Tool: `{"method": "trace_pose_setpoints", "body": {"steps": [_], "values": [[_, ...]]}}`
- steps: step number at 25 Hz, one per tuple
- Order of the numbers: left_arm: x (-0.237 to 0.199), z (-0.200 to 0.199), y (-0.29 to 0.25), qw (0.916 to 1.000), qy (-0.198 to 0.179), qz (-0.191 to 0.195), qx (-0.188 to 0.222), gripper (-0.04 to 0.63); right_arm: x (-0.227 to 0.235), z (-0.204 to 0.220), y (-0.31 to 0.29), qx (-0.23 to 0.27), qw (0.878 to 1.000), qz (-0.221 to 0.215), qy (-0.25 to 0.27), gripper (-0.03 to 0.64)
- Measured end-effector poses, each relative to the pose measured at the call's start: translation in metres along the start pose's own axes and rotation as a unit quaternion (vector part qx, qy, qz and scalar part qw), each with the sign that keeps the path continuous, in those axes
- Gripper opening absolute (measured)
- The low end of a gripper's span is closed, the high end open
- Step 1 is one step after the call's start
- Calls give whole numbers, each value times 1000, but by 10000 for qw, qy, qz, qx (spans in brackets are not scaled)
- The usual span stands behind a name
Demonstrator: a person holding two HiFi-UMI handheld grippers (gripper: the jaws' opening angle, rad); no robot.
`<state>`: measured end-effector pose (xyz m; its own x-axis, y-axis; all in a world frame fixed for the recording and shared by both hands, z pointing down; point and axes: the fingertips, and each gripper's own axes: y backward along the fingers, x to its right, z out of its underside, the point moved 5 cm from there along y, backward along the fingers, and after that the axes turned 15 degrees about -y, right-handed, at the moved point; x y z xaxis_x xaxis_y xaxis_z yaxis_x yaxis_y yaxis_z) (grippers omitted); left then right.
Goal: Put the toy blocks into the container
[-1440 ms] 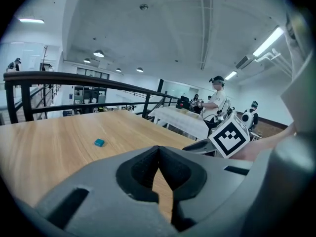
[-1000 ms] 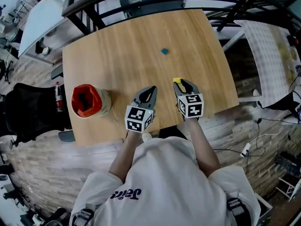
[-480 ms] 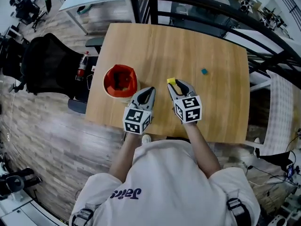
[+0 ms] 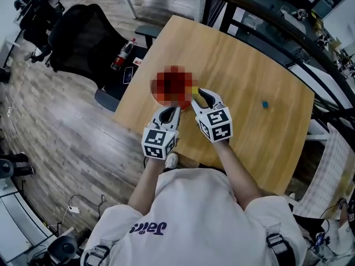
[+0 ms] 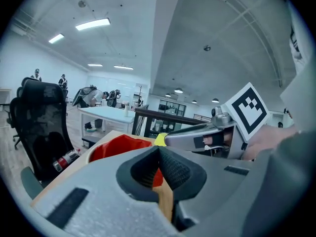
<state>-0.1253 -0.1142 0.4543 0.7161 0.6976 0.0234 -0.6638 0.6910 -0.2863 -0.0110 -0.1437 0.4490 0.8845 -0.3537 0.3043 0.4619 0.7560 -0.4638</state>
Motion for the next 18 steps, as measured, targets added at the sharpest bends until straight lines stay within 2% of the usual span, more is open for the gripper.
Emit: {"method": "trace_pose_setpoints", "body": {"steps": [6, 9, 11, 14, 18], "values": [[-28, 15, 17, 9988, 269, -395, -76, 6, -22, 4, -49, -636, 9964, -325, 450, 143], [-37, 23, 23, 9981, 325, -514, -108, 7, -26, 10, -71, -1219, 9877, -524, 826, 143], [-42, 27, 28, 9975, 373, -581, -134, 6, -29, 11, -84, -1645, 9758, -688, 1262, 143], [-51, 33, 31, 9967, 455, -659, -160, 6, -31, 8, -104, -2234, 9514, -855, 1939, 144], [-57, 41, 35, 9958, 531, -719, -208, 6, -30, 14, -125, -2966, 9063, -913, 2868, 146]]}}
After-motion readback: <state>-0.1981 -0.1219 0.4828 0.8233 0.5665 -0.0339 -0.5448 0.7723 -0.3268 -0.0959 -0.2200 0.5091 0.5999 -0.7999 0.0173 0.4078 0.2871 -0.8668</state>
